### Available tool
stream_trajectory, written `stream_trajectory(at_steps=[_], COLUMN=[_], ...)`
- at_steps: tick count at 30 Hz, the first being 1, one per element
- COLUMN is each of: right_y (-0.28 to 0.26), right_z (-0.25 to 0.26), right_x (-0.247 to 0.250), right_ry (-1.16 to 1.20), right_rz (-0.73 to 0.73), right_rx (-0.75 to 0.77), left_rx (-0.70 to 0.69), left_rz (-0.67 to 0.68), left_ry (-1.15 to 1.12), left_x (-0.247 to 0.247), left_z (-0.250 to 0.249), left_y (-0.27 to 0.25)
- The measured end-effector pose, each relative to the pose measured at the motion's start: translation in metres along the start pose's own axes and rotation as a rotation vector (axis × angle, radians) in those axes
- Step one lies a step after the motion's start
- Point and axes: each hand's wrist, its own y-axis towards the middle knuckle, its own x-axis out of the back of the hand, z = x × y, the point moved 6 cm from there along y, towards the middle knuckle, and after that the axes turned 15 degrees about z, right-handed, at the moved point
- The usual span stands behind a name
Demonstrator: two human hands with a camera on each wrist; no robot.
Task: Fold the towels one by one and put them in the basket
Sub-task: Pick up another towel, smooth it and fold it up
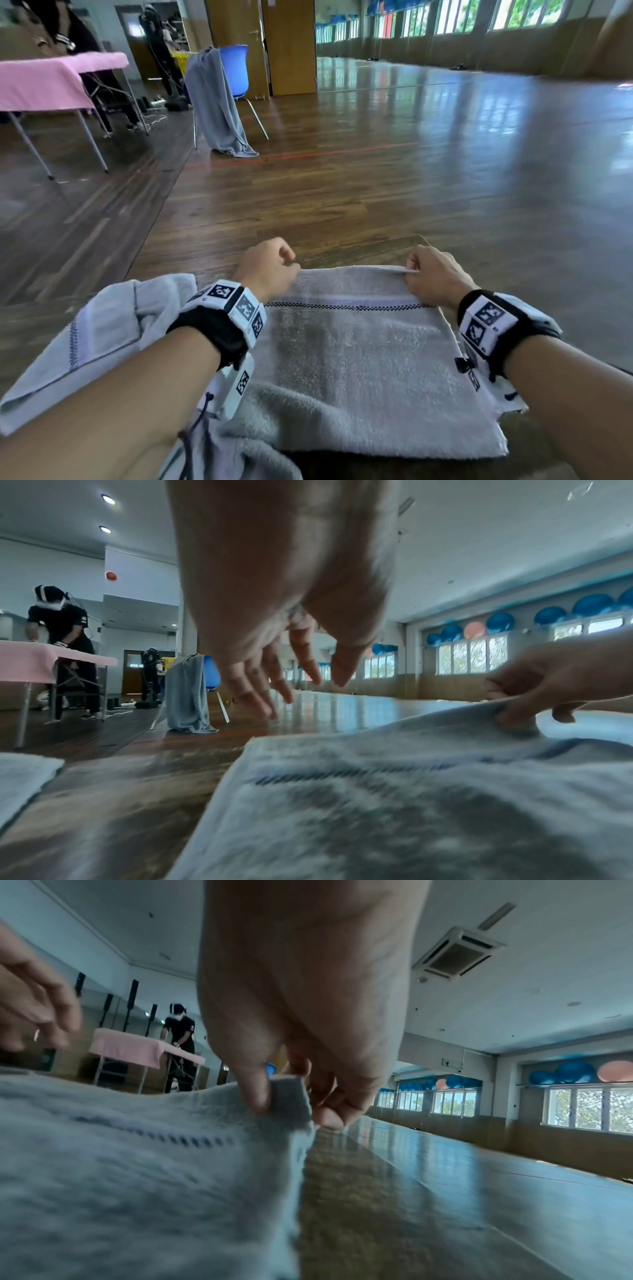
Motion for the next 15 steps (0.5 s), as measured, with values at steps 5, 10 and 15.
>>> stream_trajectory(at_steps=[5,10,15], right_y=[-0.064,-0.111,-0.118], right_z=[0.034,0.051,0.04], right_x=[0.014,0.006,-0.003], right_ry=[0.245,0.452,0.527], right_rz=[-0.178,-0.156,-0.176], right_rx=[0.261,0.429,0.433], left_rx=[-0.352,-0.548,-0.499], left_rz=[0.101,0.068,-0.087], left_ry=[-0.127,-0.202,-0.174], left_x=[-0.006,-0.022,-0.037], left_z=[-0.073,-0.114,-0.105], left_y=[-0.052,-0.093,-0.094])
